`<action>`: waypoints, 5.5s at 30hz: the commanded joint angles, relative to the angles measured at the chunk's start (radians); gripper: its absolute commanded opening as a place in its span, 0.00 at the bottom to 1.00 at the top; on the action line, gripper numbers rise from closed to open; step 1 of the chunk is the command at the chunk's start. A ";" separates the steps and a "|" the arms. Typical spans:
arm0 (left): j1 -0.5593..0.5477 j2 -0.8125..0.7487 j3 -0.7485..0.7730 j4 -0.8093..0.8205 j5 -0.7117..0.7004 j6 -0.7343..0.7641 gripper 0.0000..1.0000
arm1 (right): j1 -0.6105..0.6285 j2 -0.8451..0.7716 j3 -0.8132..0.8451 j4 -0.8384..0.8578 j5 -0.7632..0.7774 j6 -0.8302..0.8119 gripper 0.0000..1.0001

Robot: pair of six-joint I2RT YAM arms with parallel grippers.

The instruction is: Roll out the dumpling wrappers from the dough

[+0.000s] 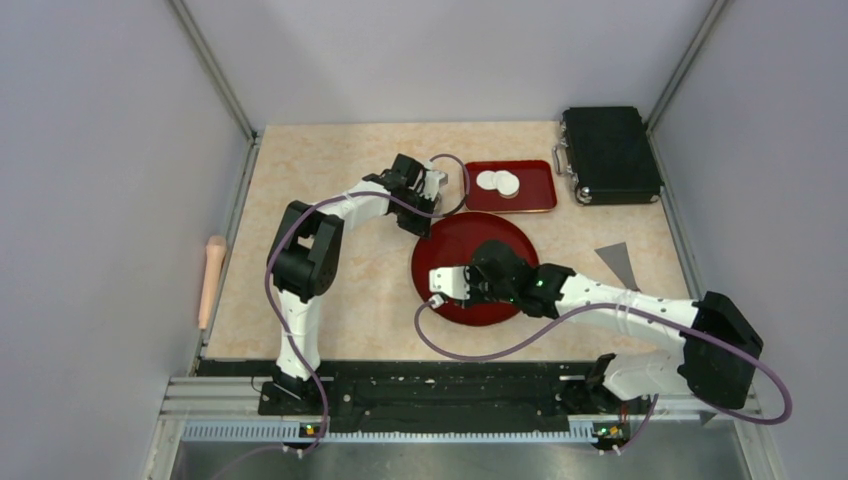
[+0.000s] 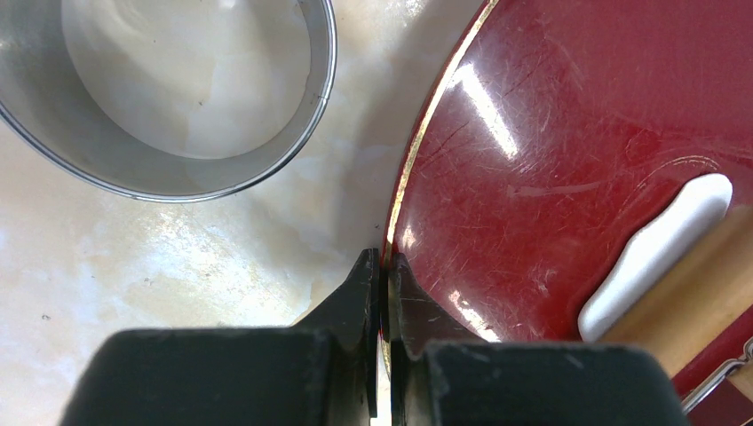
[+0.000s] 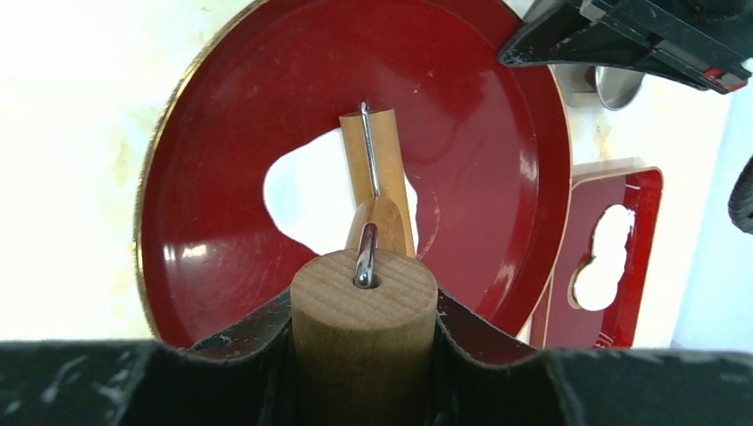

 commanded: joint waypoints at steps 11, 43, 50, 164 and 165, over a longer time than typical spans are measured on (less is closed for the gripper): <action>0.004 0.035 -0.027 -0.001 -0.078 0.028 0.00 | 0.045 0.040 -0.076 -0.415 -0.279 0.050 0.00; 0.005 0.039 -0.023 -0.004 -0.081 0.027 0.00 | 0.045 -0.096 -0.007 -0.407 -0.171 0.096 0.00; 0.004 0.038 -0.024 -0.003 -0.080 0.028 0.00 | -0.071 -0.161 0.098 -0.305 -0.174 0.086 0.00; 0.004 0.034 -0.026 -0.003 -0.069 0.033 0.00 | -0.005 0.056 -0.026 -0.143 -0.046 0.049 0.00; 0.005 0.034 -0.024 -0.004 -0.069 0.032 0.00 | 0.003 0.047 -0.026 -0.167 -0.070 0.045 0.00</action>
